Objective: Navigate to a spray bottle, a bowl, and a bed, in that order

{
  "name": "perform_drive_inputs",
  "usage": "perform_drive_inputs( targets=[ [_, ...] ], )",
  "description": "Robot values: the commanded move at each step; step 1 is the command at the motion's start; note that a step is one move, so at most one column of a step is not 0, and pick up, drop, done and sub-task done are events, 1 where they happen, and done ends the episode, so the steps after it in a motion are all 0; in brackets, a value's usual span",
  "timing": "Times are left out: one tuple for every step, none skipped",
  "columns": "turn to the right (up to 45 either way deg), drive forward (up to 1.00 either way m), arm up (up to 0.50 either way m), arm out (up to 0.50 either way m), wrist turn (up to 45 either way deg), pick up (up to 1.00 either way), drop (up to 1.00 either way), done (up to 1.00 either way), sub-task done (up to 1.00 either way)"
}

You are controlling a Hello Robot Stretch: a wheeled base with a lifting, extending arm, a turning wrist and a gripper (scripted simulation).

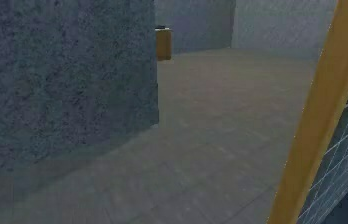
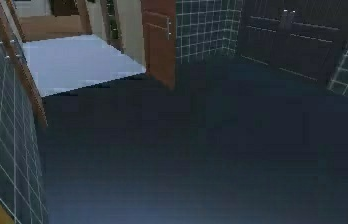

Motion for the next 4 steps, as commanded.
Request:
perform_drive_inputs(
  targets=[
    [0.0,0.75,0.0,0.0,0.0,0.0,0.0,0.0,0.0],
    [3.0,0.0,0.0,0.0,0.0,0.0,0.0,0.0,0.0],
    [0.0,1.0,0.0,0.0,0.0,0.0,0.0,0.0,0.0],
    [3.0,0.0,0.0,0.0,0.0,0.0,0.0,0.0,0.0]
  ],
)
